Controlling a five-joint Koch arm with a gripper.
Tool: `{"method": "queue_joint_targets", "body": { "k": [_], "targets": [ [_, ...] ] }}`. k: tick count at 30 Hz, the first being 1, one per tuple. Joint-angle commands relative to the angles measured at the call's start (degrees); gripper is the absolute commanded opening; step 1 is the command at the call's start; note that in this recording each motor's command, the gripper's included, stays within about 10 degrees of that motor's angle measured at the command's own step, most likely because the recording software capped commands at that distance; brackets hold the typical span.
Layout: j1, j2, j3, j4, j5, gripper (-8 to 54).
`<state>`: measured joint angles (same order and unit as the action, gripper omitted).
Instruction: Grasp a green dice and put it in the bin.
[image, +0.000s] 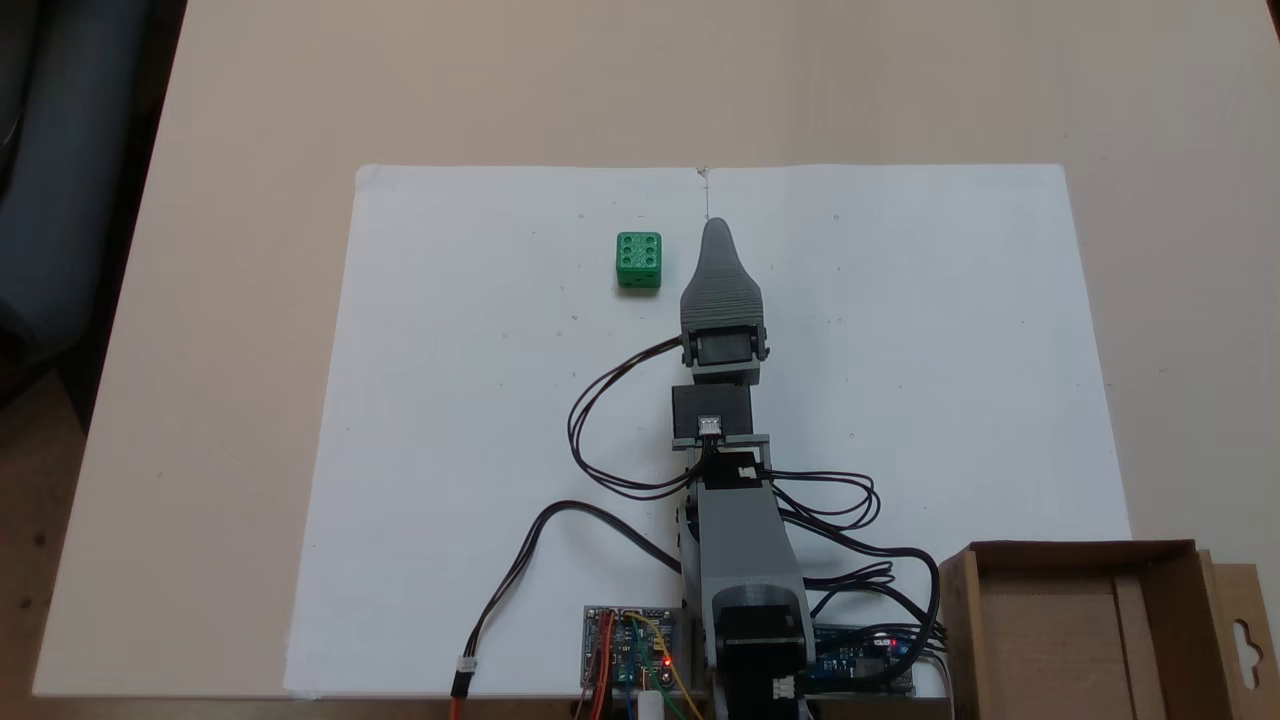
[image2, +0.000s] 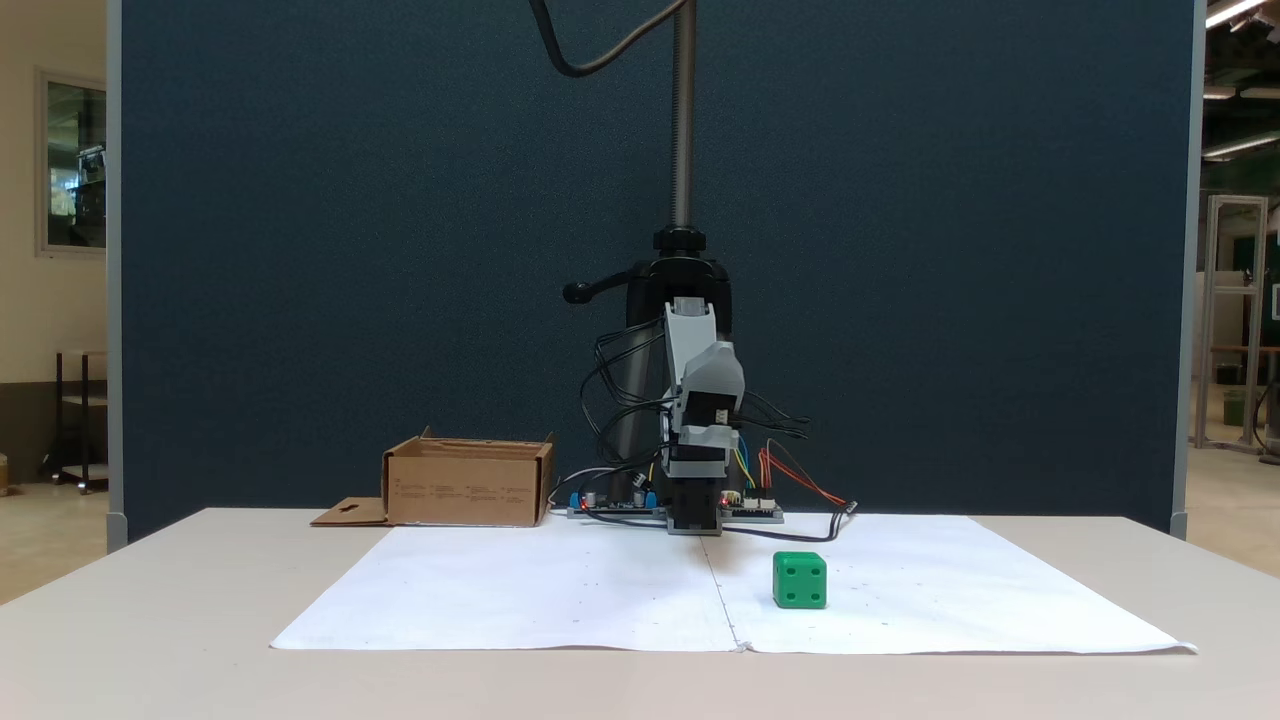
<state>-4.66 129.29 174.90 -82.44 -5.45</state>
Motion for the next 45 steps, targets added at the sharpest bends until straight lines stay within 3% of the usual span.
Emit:
{"method": "queue_joint_targets", "body": {
  "k": [1,14,21,33,39,45],
  "targets": [
    [-1.8,6.4,-0.6,-4.8,-3.3,43.1],
    [2.5,6.3,-5.2,10.9,-3.3,42.1],
    [9.6,6.3,-31.2,43.1,-3.3,42.6],
    [10.1,6.0,-60.1,89.0,-1.2,43.0],
    [9.8,0.4,-73.2,108.0,0.9,42.9],
    [9.7,-17.2,-97.0,128.0,2.0,43.1]
  ]
}}
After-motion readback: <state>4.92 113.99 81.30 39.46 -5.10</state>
